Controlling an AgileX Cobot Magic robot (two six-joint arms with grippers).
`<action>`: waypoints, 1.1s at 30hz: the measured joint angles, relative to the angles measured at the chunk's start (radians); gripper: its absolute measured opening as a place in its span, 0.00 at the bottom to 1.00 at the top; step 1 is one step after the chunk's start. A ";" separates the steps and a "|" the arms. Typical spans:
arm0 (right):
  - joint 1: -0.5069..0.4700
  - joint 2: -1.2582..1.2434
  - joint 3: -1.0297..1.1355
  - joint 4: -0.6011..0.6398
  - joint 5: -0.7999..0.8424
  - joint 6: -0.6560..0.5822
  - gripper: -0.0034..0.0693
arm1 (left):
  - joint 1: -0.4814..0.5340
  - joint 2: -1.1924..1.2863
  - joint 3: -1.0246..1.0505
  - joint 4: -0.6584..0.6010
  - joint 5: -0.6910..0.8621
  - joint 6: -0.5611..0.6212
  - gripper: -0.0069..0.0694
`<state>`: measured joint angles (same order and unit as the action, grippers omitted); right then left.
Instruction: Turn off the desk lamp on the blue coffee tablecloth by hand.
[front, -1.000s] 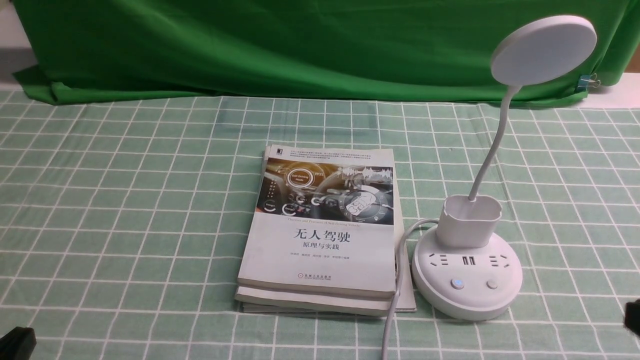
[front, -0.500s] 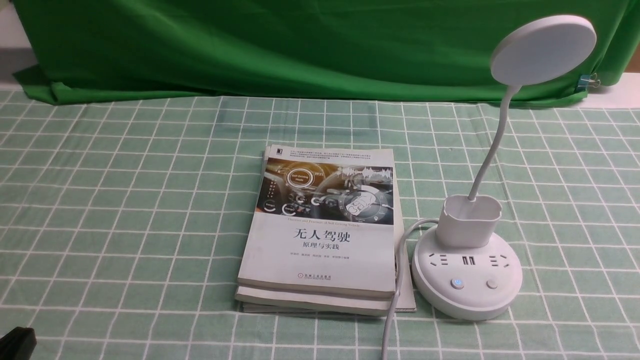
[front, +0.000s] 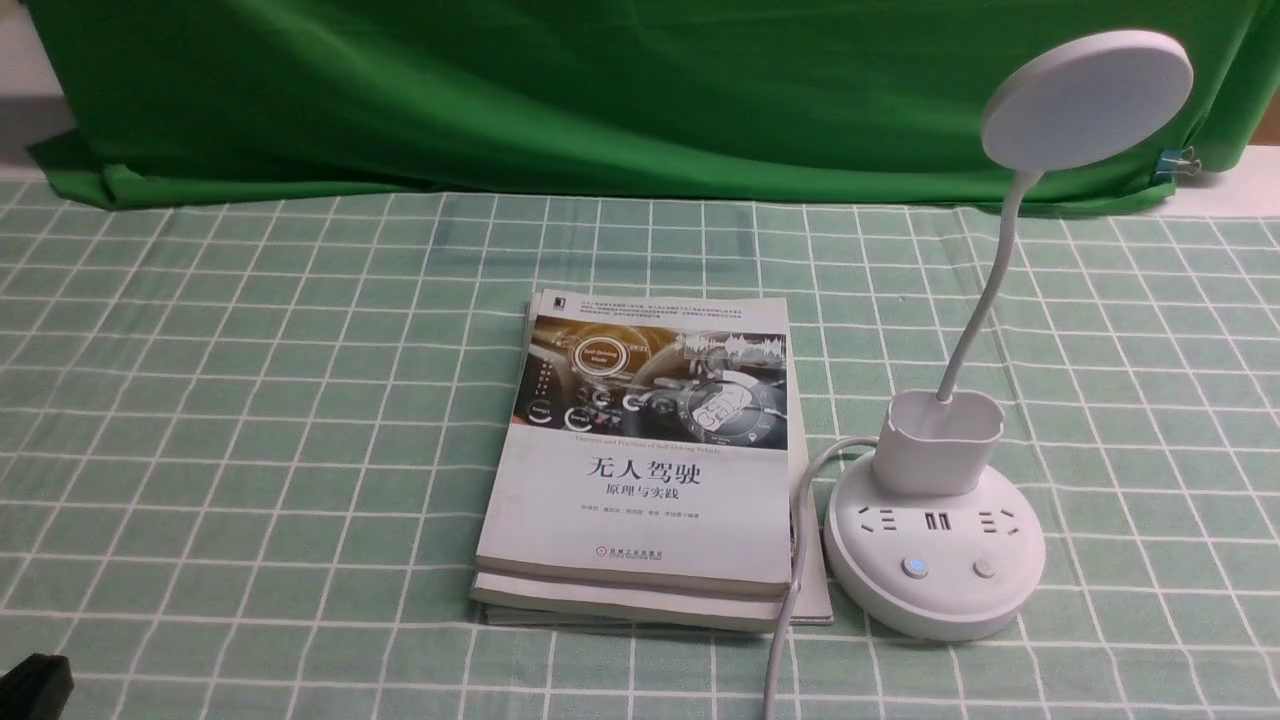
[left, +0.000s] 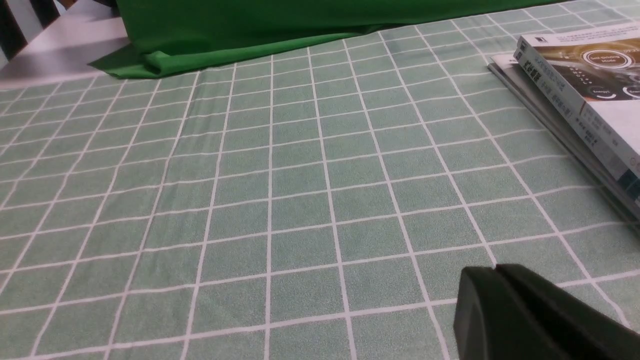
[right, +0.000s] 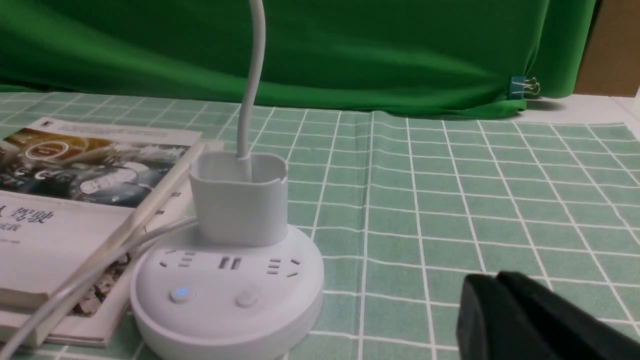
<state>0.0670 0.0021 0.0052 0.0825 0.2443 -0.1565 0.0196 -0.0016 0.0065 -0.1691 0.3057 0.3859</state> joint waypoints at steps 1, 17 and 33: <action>0.000 0.000 0.000 0.000 0.000 0.000 0.09 | 0.000 0.000 0.000 0.000 0.000 0.000 0.09; 0.000 0.000 0.000 -0.001 0.000 0.000 0.16 | 0.000 0.000 0.000 0.000 0.000 0.000 0.09; 0.000 0.000 0.000 -0.002 0.000 0.000 0.20 | 0.000 0.000 0.000 0.000 0.000 0.000 0.09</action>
<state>0.0670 0.0021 0.0052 0.0806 0.2443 -0.1565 0.0196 -0.0016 0.0065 -0.1691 0.3057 0.3859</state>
